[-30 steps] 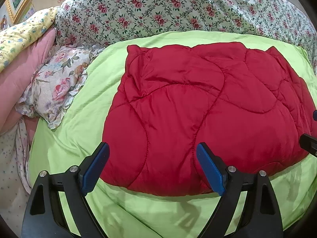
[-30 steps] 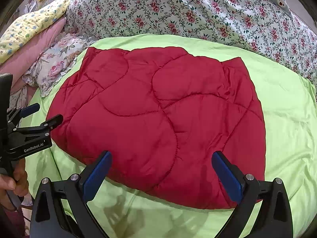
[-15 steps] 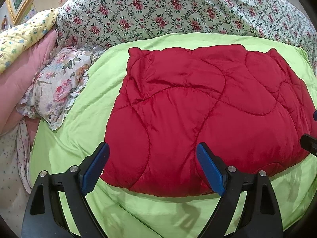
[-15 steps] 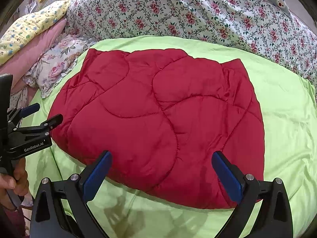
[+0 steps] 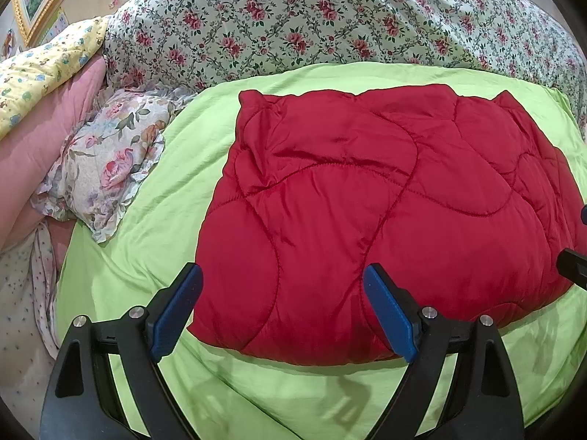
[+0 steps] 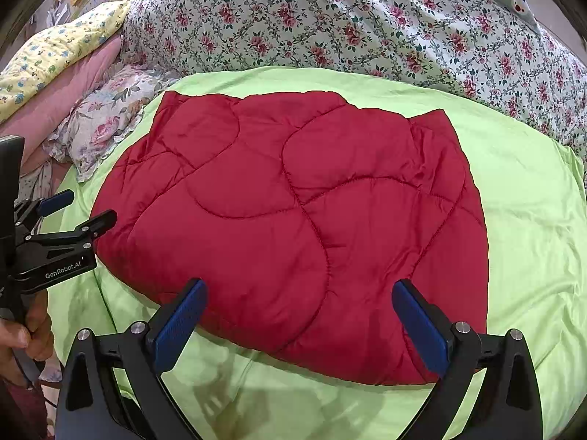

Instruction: Fold large clothes

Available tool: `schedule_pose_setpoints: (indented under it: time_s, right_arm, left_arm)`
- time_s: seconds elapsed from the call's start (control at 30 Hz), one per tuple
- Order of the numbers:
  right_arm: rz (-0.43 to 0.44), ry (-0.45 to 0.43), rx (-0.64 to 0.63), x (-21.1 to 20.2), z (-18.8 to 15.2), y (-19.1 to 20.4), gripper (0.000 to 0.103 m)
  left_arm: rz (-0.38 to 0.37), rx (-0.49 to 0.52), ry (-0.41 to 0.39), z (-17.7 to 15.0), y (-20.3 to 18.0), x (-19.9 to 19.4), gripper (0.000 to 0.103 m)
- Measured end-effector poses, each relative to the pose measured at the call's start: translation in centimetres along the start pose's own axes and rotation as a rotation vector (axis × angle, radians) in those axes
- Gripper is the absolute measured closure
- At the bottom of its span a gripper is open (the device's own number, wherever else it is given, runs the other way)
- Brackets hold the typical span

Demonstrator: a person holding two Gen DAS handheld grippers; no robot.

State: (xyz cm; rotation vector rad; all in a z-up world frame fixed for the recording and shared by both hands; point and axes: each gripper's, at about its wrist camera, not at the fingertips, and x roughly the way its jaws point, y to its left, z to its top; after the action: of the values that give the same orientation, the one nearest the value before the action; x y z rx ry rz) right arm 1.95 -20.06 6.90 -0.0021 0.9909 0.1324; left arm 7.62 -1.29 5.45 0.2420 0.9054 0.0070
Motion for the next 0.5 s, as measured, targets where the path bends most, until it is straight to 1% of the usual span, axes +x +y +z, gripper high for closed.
schedule_pose_setpoints:
  time_s: [0.33,0.5]
  right_arm:
    - [-0.004,-0.002,0.007,-0.09,0.03,-0.25,0.002]
    - [-0.009,-0.008,0.022,-0.21,0.03,-0.78,0.002]
  left_arm:
    - [0.001,-0.001,0.006,0.18,0.08,0.33,0.013]
    - [0.011,-0.017,0.005,0.53,0.66,0.67,0.013]
